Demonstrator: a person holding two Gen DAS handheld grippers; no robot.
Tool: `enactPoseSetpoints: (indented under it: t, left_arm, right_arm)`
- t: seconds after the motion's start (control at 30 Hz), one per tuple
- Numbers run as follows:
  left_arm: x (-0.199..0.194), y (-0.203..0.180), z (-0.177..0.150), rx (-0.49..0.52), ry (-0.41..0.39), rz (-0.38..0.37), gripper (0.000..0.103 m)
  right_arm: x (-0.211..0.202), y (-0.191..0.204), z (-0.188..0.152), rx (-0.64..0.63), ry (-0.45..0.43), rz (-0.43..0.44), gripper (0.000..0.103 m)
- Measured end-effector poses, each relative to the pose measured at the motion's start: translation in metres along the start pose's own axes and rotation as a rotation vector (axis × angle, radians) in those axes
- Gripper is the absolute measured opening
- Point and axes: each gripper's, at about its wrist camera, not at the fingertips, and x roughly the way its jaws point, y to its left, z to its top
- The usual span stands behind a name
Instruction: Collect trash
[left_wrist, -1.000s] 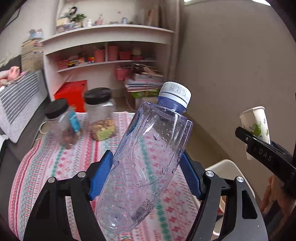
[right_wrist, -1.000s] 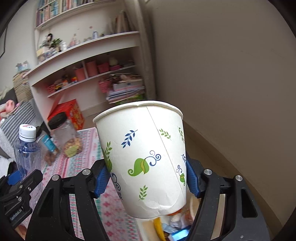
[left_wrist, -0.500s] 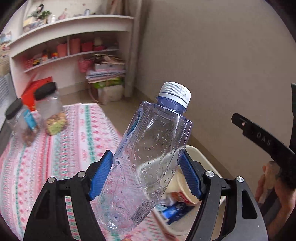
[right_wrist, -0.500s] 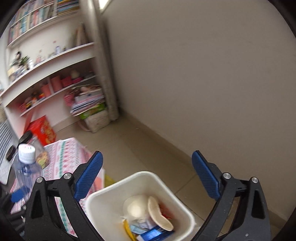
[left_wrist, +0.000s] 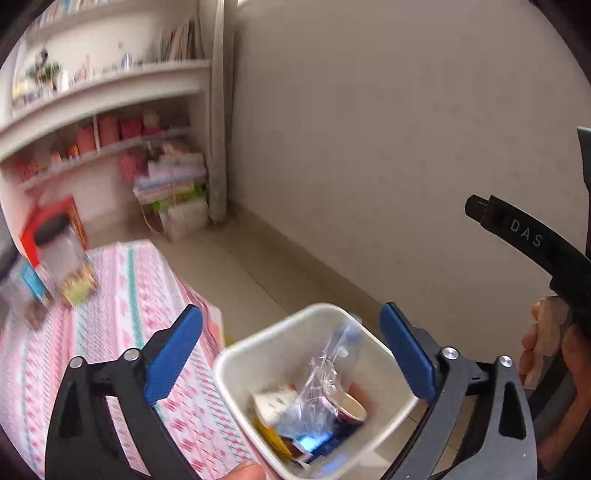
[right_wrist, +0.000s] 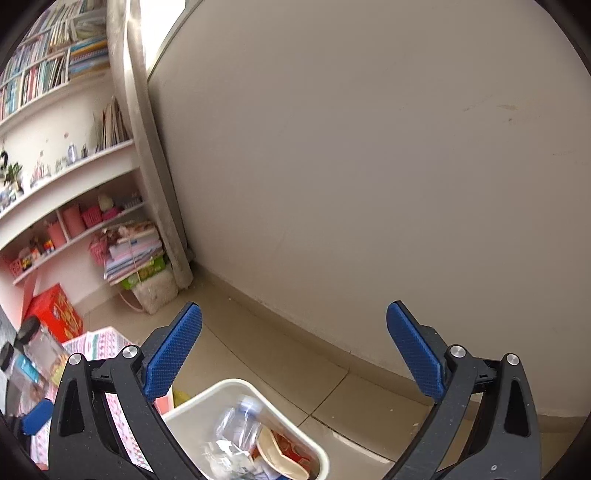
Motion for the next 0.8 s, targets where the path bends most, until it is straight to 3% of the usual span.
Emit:
enactPoseSetpoints:
  t: [0.17, 0.37, 0.5, 0.67, 0.8]
  left_arm:
    - [-0.03, 0.007, 0.004, 0.011, -0.093, 0.079, 0.096]
    - [-0.05, 0.036, 0.007, 0.007, -0.054, 0.156, 0.096]
    - [-0.065, 0.067, 0.003, -0.047, -0.033, 0.22, 0.096]
    - [-0.091, 0.101, 0.003, -0.1, -0.062, 0.351, 0.096]
    - [-0.108, 0.134, 0.002, -0.15, -0.077, 0.401, 0.096]
  right_arm:
    - [-0.015, 0.01, 0.003, 0.037, -0.008, 0.015, 0.096]
    - [-0.032, 0.041, -0.002, 0.016, -0.025, 0.083, 0.096]
    - [-0.038, 0.079, -0.016, -0.037, 0.0, 0.119, 0.096]
    - [-0.05, 0.127, -0.028, -0.129, -0.011, 0.183, 0.096]
    - [-0.062, 0.155, -0.031, -0.152, -0.022, 0.238, 0.096]
